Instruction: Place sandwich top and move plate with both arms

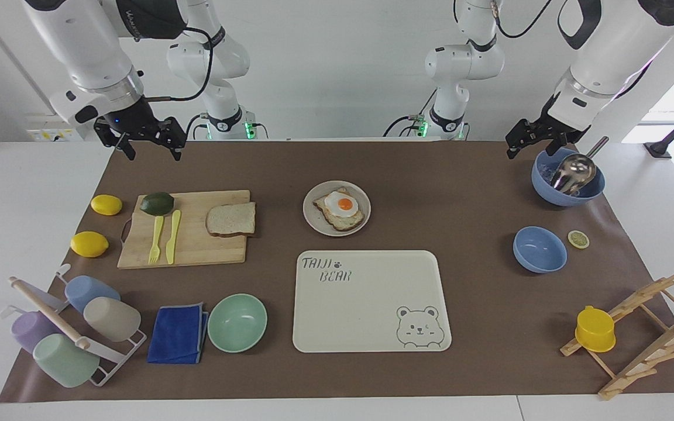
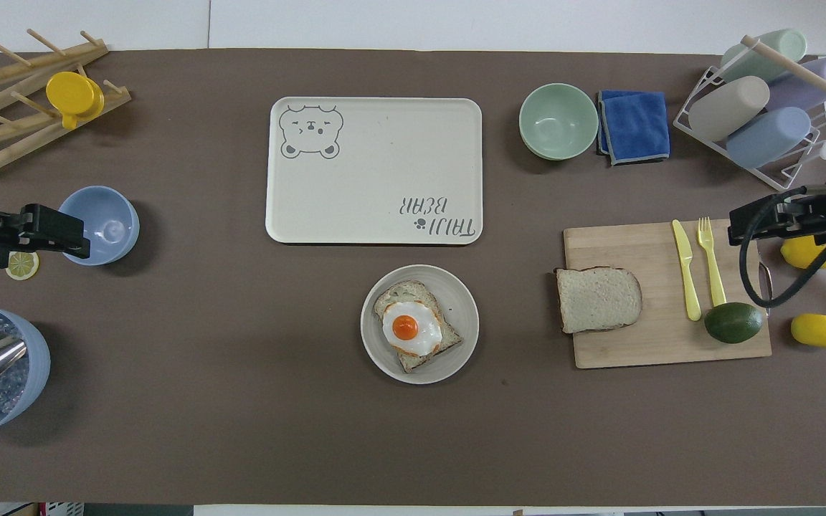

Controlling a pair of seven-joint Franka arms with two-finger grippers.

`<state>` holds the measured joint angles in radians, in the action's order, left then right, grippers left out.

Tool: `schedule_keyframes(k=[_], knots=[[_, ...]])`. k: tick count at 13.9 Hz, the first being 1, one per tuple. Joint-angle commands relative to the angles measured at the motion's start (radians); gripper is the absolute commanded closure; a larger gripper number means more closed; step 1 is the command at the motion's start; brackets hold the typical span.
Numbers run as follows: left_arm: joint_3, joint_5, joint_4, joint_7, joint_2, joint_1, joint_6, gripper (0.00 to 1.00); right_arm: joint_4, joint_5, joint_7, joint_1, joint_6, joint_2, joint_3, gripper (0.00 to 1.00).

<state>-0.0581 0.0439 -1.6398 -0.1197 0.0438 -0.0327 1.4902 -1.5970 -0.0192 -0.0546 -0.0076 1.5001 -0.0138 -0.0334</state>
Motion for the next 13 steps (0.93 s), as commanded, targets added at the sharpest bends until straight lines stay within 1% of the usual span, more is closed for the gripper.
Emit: schedule_keyframes(k=[1, 5, 7, 8, 9, 10, 11, 12, 13], knots=[[-0.006, -0.007, -0.008, 0.002, 0.014, 0.013, -0.013, 0.0, 0.003, 0.024, 0.012, -0.008, 0.012, -0.003, -0.008, 0.0], [-0.006, -0.006, -0.008, 0.002, 0.014, 0.011, -0.013, 0.0, -0.006, 0.025, 0.01, -0.008, 0.008, -0.011, -0.008, 0.0], [-0.006, -0.007, -0.008, 0.002, 0.014, 0.011, -0.013, 0.0, -0.027, 0.056, 0.015, -0.005, -0.001, -0.023, -0.013, 0.0], [-0.006, -0.007, -0.008, 0.002, 0.014, 0.011, -0.013, 0.0, -0.064, 0.056, 0.022, 0.009, 0.009, -0.041, -0.013, 0.0], [-0.006, -0.007, -0.008, 0.002, 0.014, 0.011, -0.013, 0.0, -0.098, 0.055, 0.021, 0.026, 0.023, -0.057, -0.013, 0.0], [-0.006, -0.007, -0.008, 0.002, 0.014, 0.011, -0.013, 0.0, -0.124, 0.056, 0.009, 0.058, 0.101, -0.064, -0.014, 0.0], [-0.006, -0.007, -0.008, 0.002, 0.014, 0.011, -0.013, 0.0, -0.153, 0.048, 0.01, 0.099, 0.148, -0.061, -0.014, 0.0], [-0.006, -0.007, -0.008, 0.002, 0.014, 0.011, -0.013, 0.0, -0.165, 0.042, -0.002, 0.135, 0.16, -0.043, -0.016, 0.0], [-0.006, -0.007, -0.008, 0.002, 0.014, 0.011, -0.013, 0.0, -0.161, 0.026, -0.061, 0.187, 0.163, -0.005, -0.016, 0.0]])
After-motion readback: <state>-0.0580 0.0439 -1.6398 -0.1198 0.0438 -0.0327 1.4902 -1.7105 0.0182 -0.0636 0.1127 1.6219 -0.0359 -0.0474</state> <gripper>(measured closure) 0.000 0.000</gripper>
